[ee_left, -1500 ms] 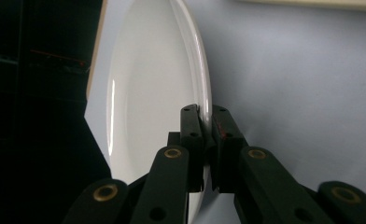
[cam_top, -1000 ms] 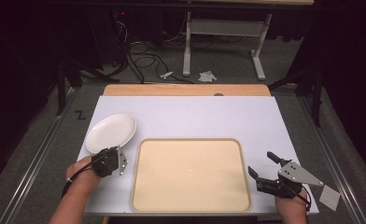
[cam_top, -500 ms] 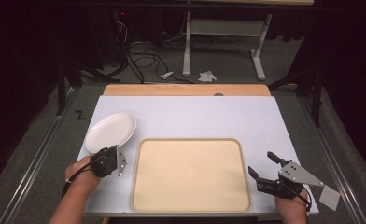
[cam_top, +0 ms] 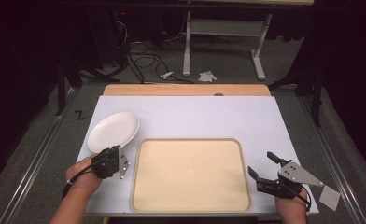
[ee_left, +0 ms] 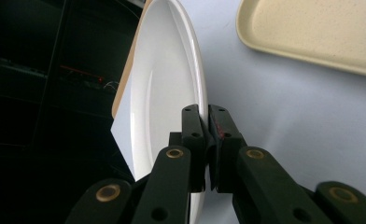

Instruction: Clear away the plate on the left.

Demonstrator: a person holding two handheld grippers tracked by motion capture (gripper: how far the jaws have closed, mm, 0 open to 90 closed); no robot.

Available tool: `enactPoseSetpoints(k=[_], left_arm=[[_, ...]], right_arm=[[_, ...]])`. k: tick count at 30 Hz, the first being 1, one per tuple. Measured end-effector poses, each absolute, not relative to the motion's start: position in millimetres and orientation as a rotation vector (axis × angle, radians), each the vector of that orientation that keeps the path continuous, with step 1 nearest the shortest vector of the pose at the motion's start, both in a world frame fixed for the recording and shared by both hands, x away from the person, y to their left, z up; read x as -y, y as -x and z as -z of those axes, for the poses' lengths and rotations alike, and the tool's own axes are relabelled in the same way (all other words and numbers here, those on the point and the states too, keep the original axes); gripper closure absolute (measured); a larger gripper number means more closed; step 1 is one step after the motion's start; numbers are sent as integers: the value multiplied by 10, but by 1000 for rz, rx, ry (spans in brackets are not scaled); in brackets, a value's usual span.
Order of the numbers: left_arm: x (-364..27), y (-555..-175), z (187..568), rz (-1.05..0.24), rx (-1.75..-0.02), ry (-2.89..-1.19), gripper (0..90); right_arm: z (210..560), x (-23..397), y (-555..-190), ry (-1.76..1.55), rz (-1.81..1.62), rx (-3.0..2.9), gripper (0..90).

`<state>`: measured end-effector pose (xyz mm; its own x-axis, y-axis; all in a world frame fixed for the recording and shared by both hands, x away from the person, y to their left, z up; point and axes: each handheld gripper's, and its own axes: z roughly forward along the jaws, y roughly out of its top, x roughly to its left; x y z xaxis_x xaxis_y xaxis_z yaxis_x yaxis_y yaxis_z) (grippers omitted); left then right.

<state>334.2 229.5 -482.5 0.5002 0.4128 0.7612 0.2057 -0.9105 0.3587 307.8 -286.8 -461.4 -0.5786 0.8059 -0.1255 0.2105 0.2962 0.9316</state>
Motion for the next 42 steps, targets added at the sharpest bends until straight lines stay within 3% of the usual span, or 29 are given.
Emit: enactPoseSetpoints(k=[42], left_arm=[[-1666, -2975, 4560, -1375, -253, -2445, 863]], right_arm=[[4601, 2869, -3069, -895, -1285, -1963, 161]])
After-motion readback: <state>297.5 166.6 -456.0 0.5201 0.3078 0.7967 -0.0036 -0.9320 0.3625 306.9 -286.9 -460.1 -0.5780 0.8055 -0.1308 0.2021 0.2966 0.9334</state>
